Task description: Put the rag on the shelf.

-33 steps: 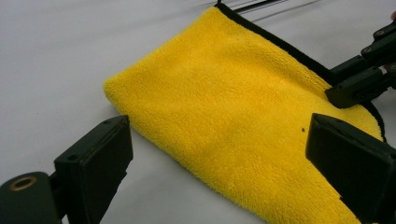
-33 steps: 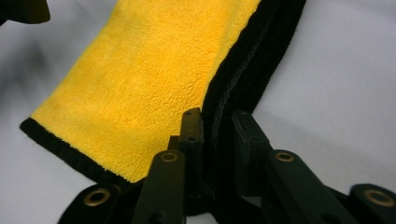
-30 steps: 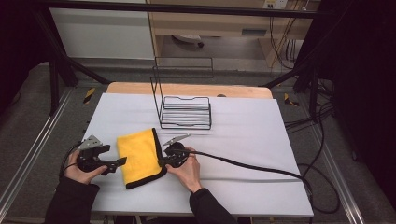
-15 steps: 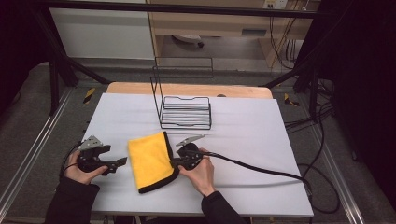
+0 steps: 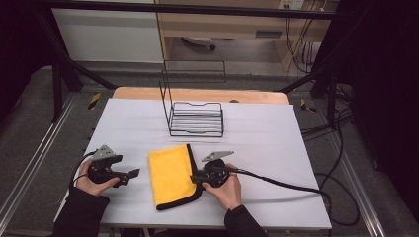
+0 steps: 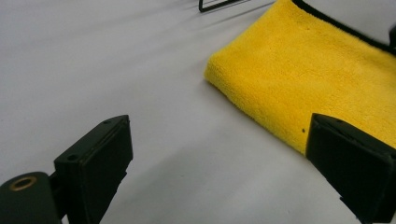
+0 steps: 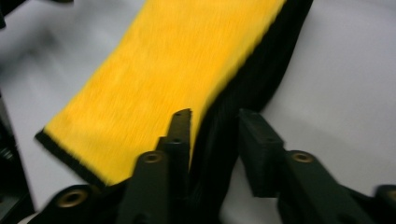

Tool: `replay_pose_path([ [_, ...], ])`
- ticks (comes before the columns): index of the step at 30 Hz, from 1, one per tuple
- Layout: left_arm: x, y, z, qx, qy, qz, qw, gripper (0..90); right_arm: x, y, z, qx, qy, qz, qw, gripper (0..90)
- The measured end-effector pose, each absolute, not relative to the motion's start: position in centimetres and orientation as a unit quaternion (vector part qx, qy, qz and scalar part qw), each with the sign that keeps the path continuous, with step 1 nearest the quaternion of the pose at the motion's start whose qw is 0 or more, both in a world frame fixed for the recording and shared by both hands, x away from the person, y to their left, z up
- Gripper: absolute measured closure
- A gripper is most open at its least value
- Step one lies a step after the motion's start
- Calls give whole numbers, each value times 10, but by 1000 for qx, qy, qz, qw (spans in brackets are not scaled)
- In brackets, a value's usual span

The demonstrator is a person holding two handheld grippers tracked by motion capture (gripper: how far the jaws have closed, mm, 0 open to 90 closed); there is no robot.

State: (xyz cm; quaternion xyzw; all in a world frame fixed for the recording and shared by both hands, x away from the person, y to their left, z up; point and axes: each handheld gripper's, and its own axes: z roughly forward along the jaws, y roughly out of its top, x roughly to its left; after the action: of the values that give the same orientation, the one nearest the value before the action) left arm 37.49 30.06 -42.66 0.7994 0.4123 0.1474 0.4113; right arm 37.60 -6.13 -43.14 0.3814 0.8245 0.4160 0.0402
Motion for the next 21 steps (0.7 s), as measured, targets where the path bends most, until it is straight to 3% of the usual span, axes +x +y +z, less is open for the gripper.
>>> replay_pose_path([
  [4, 375, 300, -427, 801, 411, 146, 410, 73, 405, -59, -429, 370, 812, 443, 83, 417],
  [8, 375, 301, -427, 799, 411, 147, 413, 72, 437, -49, -437, 373, 810, 441, 100, 391],
  [16, 375, 301, -426, 799, 409, 146, 416, 72, 474, -32, -455, 369, 824, 421, 91, 443],
  [20, 376, 300, -427, 799, 410, 145, 416, 74, 477, -29, -458, 363, 828, 421, 79, 536],
  [21, 376, 299, -427, 800, 409, 145, 415, 74, 476, -29, -458, 357, 830, 422, 70, 633],
])
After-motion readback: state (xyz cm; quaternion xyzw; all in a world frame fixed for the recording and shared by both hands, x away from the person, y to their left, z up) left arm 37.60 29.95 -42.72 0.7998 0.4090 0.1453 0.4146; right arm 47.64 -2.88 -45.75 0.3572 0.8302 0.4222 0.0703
